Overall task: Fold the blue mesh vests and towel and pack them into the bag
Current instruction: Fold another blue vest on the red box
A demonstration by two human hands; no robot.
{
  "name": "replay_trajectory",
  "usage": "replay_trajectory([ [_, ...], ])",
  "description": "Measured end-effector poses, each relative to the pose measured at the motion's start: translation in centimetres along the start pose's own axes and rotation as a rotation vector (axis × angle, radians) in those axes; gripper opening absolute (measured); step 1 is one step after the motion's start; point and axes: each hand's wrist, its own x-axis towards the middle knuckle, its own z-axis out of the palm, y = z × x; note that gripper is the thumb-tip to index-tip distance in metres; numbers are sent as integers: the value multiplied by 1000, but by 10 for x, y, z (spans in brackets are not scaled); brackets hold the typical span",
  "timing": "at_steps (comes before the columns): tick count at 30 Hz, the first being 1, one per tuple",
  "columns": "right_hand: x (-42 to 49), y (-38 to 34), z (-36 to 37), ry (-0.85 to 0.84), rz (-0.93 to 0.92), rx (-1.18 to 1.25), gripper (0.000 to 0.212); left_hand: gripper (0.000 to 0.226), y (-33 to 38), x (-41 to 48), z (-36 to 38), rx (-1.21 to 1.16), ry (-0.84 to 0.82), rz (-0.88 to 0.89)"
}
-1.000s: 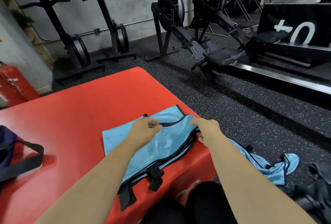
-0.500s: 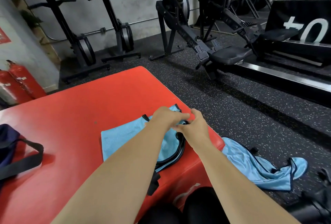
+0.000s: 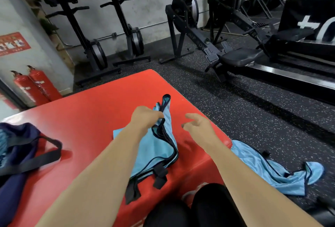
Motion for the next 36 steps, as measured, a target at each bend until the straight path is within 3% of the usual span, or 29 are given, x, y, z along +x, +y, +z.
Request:
replay_trajectory([
  [5,-26,-35,47,-232,-270,-564,44,14,-74,-37,-61,-251,3,-254],
  [7,-35,-31,75,-390,-313,-781,51,29,-112,-48,-68,-332,9,-338],
  [8,-37,-24,84,-448,-311,-878,55,36,-125,-50,-68,-351,1,-358],
  [11,-41,-8,103,-492,-312,-1047,59,15,-142,-53,-73,-311,20,-333],
  [12,-42,-6,105,-486,-310,-1072,60,22,-144,-52,-74,-284,3,-325],
  [18,-43,-8,103,-496,-288,-1145,64,21,-151,-39,-83,-115,-63,-260],
  [22,-35,-15,101,-436,-286,-1031,52,52,-148,-30,-100,363,101,-130],
  [24,-25,-23,100,-312,-307,-983,44,66,-143,-18,-107,408,148,-61],
  [27,-9,-31,101,-213,-410,-987,39,81,-136,7,-106,320,83,-5],
  [31,3,-29,111,-229,-541,-995,41,88,-130,51,-98,406,-44,27],
  [36,40,-16,112,-68,-326,-868,51,61,-107,88,-99,667,-250,-86],
])
